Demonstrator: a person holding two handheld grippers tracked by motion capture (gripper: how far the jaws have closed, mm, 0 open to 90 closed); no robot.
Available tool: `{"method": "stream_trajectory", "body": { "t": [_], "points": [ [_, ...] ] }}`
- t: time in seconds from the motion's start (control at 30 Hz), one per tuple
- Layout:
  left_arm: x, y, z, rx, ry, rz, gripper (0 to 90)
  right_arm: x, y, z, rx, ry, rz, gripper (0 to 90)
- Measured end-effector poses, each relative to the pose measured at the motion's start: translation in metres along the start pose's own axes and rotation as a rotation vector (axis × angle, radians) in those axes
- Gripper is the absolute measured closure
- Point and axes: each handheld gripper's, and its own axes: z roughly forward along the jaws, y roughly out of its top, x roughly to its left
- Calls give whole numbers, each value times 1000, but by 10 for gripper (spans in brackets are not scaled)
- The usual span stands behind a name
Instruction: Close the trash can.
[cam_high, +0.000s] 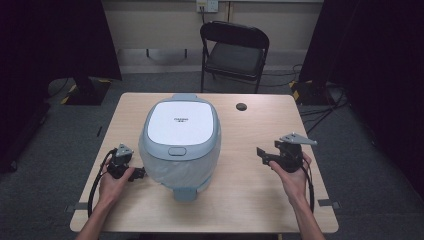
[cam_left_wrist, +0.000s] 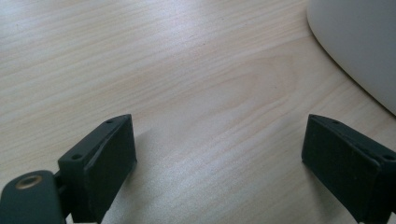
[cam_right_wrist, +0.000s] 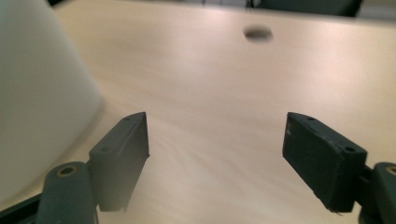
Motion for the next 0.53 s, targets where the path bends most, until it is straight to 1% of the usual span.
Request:
{"method": "stream_trajectory", "body": {
  "t": [0.1,0.13,0.17,0.23,0.33,0.37,0.4,0.43,0.47,0.53],
  "points": [
    [0,0,0,0,-1,-2,93,-15,-25,4,54,-26,37,211],
    [0,0,0,-1,-1,-2,93,-18,-31,5,72,-34,36,206],
    [0,0,0,0,-1,-2,93,-22,-37,6,99,-51,32,198],
    [0,0,0,-1,-1,-3,93,-30,-50,6,125,-83,47,203],
    [0,0,0,0,2,-4,93,-35,-63,7,156,-122,36,194],
    [0,0,0,0,2,-4,93,-36,-68,10,190,-140,22,186],
    [0,0,0,0,2,-4,93,-37,-73,13,204,-148,25,186],
    [0,0,0,0,2,-4,93,-37,-76,15,212,-158,19,173],
    [0,0,0,0,2,-4,93,-35,-78,15,200,-173,-3,169],
    [0,0,0,0,2,-4,93,-35,-79,16,190,-178,4,153]
  ]
}}
